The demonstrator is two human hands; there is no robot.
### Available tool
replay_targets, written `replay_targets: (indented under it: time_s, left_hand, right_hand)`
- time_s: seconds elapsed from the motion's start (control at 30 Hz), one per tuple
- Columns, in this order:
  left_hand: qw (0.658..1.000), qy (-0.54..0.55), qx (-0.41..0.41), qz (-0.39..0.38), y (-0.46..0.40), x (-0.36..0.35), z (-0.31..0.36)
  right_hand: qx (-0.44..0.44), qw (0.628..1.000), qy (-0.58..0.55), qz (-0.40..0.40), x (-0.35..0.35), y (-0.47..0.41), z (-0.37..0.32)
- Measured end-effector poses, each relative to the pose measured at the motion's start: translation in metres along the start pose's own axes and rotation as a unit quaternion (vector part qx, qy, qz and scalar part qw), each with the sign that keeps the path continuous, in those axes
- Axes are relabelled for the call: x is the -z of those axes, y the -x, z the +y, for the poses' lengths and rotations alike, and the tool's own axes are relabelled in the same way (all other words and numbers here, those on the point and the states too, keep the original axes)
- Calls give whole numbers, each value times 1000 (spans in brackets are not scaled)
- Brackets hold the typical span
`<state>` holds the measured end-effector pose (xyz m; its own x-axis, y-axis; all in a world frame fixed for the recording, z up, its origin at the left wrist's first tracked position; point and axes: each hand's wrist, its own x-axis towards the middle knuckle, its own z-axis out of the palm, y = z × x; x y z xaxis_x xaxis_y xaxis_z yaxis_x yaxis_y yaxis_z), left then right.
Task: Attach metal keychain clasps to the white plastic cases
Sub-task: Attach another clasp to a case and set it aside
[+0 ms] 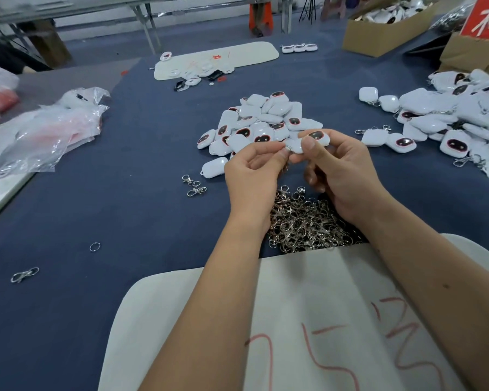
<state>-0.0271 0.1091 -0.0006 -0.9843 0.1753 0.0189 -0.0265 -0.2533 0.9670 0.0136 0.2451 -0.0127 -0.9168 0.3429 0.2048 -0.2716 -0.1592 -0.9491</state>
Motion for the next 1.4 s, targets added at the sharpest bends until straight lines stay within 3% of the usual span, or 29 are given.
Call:
replay_targets:
  time_s: [0.2,0.5,0.57,0.7,0.83,1.2,1.4]
  left_hand:
    - [992,-95,-87,-2,-4,3,-2]
    - [929,-284,-233,-38,-2,6,-8]
    - [942,-259,-213,-29,-2,3,-8]
    - [993,-100,-58,-14,-4,-2,-5]
    - [997,-15,28,-66,-5,1,1]
    - [999,-22,14,-30,-4,-2,-1]
    - [983,-150,-105,1,-4,-2,-4]
  right_hand:
    - [-6,1000,-4,3,0,1,-1]
    - [-23,999,7,30,-1,-1,0]
    - [-22,999,6,35,-1,-1,0]
    - [-12,1000,-10,18,-1,-1,0]
    - [3,1000,-16,0,1,-1,0]
    - [0,1000,8,-19,0,-1,3]
    - [-12,1000,9,1,-1,0,1]
